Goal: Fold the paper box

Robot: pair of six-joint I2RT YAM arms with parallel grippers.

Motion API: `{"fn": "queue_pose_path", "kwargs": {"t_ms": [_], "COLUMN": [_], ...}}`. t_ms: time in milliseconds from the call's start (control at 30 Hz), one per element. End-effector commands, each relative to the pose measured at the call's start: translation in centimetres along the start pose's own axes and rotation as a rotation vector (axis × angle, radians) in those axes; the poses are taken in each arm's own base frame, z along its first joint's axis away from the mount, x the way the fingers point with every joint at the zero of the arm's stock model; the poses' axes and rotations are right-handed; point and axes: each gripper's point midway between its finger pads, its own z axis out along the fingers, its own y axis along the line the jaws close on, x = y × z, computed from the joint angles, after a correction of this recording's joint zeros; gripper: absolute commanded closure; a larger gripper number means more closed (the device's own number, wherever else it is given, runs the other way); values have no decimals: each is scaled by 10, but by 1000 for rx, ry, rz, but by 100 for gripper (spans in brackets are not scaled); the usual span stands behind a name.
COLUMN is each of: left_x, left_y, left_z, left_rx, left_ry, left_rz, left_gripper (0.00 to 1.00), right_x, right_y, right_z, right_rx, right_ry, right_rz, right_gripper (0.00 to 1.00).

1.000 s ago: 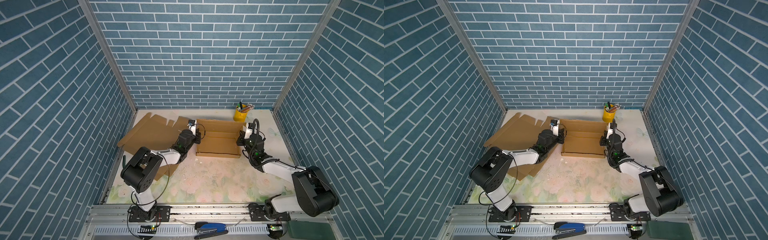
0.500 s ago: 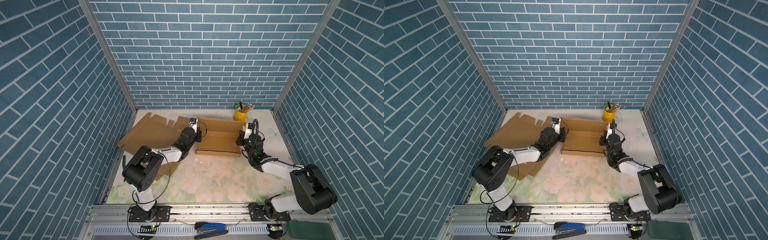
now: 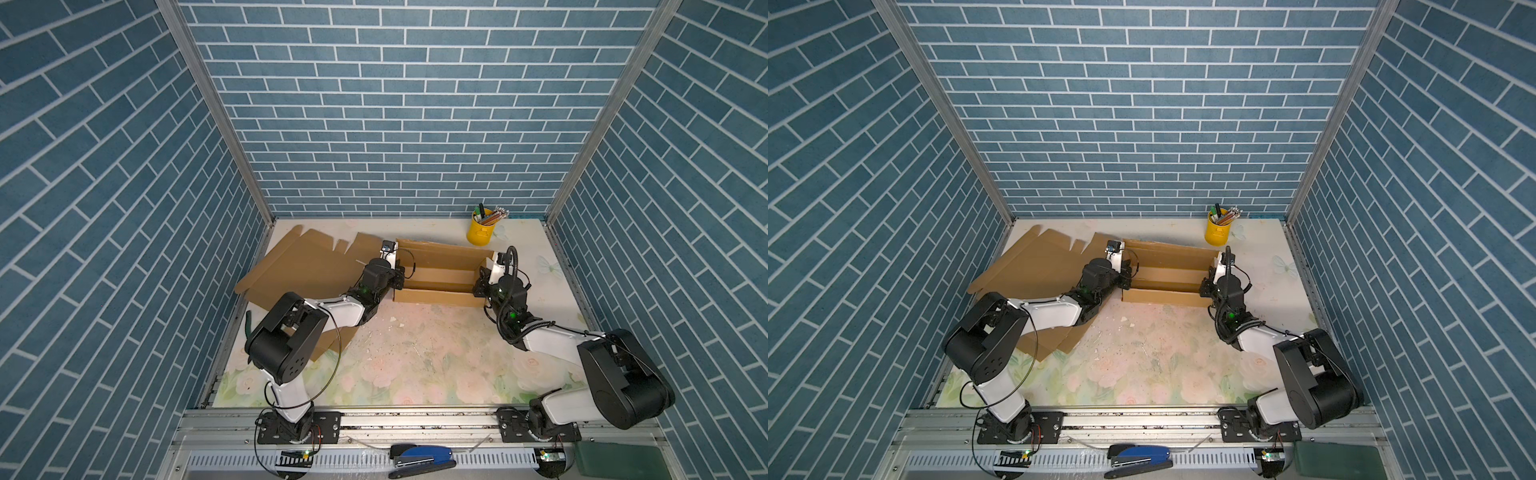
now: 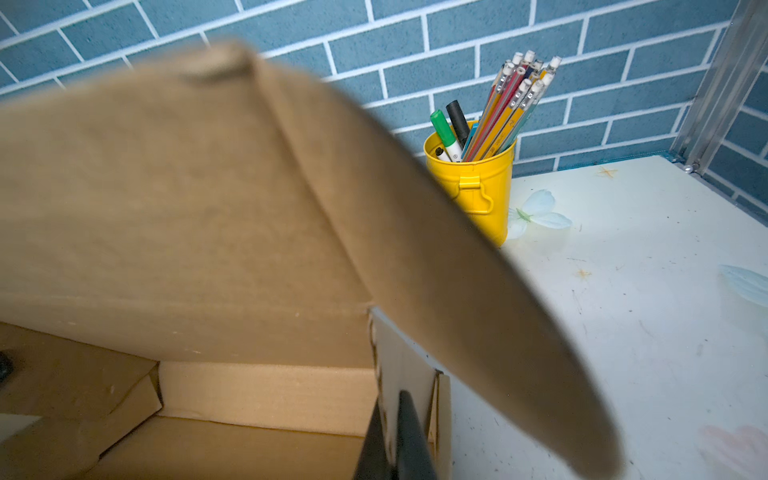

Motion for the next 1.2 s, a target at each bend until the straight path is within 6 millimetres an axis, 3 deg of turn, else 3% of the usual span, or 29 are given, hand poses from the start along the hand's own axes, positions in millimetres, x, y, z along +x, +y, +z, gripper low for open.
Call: {"fn": "queue_pose_path", "kwargs": {"t_ms": [0, 233, 433, 533, 867, 1033, 1167], "left_x": [46, 22, 39, 48, 55, 58, 59], "left_y": [-59, -56, -44, -37, -26, -23, -22], "left_z": [-10, -2, -19, -25, -36, -36, -36], "left_rx": [227, 224, 200, 176, 125, 113, 105], "left_ry": [169, 87, 24, 8, -27, -24, -24], "left_rz": [80, 119, 131, 144, 166, 178, 183], "left_gripper": [99, 98, 98, 99, 99, 99, 99], "right_x": [50, 28, 44, 54, 48, 28, 18], "right_y": [32, 38, 38, 38, 45, 44, 56], "right_z": [-12, -6, -18, -27, -71, -98, -125], "right_rx": [-150, -165, -195, -214, -294, -302, -380], "right_ry": [175, 132, 189, 232, 352, 368, 445], "right_rz": [-32, -68, -64, -64, -133, -166, -212], "right_gripper": [100, 100, 100, 92, 57, 52, 52]}}
